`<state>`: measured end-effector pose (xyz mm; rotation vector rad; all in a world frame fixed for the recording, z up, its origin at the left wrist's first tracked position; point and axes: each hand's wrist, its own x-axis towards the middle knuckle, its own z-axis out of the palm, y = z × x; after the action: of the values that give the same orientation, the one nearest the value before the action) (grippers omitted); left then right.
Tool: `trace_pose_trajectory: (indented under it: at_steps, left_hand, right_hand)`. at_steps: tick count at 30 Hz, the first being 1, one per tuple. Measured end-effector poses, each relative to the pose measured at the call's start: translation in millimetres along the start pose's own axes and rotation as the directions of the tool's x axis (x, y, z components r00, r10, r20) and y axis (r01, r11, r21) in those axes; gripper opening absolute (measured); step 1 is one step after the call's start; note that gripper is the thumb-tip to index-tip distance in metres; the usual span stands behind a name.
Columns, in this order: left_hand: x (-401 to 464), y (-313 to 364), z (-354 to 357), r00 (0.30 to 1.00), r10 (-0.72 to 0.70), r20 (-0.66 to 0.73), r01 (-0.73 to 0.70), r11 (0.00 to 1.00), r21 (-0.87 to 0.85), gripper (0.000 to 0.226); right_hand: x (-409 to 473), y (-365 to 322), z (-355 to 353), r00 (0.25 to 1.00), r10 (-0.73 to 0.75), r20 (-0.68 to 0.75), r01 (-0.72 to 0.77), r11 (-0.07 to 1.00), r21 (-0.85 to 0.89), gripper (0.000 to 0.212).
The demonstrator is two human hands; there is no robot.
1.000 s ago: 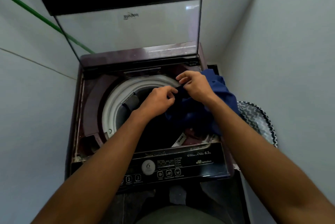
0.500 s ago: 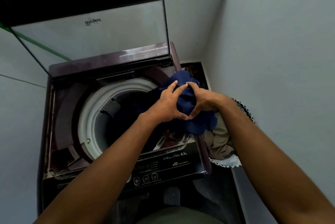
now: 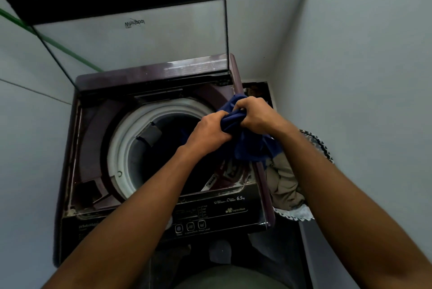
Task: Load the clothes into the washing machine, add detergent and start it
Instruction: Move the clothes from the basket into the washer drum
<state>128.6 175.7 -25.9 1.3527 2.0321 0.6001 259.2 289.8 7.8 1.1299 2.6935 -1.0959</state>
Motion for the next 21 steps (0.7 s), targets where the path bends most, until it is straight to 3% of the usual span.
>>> trace_pose_trajectory:
  at_steps: [10,21]
  left_hand:
    - [-24,-50,-69,0.966,-0.17,-0.194,0.165,0.985,-0.044,0.041]
    - [-60,-141,-99,0.927,-0.314,-0.206,0.31,0.949,-0.053,0.045]
  right_hand:
    - [42,-71,40,0.993,-0.113,-0.045,0.119,0.978,0.17,0.031]
    - [78,-126,134,0.988,-0.141,0.065,0.121,0.96,0.254,0.026]
